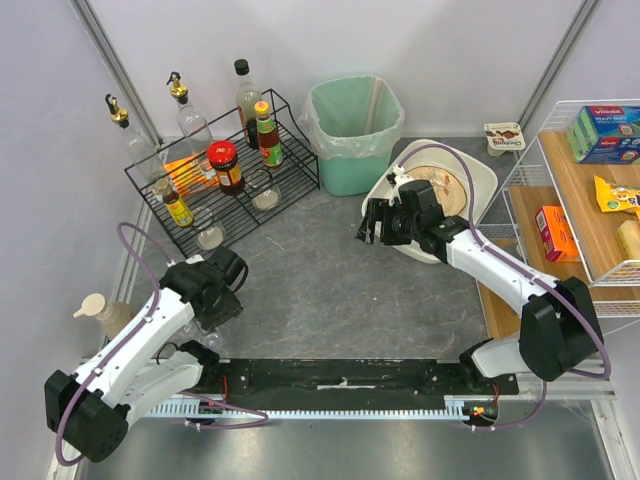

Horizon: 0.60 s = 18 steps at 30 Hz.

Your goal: Clear the kitchen counter

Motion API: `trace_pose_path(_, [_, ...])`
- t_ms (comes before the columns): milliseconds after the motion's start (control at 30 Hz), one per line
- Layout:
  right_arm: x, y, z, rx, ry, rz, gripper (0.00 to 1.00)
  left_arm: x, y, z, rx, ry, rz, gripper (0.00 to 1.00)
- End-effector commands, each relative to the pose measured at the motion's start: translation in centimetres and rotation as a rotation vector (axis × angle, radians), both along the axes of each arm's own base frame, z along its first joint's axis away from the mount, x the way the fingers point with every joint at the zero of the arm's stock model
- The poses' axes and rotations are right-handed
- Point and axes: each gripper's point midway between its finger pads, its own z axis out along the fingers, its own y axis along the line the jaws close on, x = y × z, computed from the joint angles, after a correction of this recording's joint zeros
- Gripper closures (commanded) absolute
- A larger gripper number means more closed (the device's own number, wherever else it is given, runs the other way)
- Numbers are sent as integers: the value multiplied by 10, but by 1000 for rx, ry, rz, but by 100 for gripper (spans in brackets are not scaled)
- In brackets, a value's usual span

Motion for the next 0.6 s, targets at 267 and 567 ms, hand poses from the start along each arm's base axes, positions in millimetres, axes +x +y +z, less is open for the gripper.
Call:
trace_pose_path(267, [-9,0,22,39,-33,9,18,23,15,-5,87,-109,153,39])
trace_pose_path(567, [-11,-5,19,28,-36,-5,18,32,14,-13,117,-99,124,54])
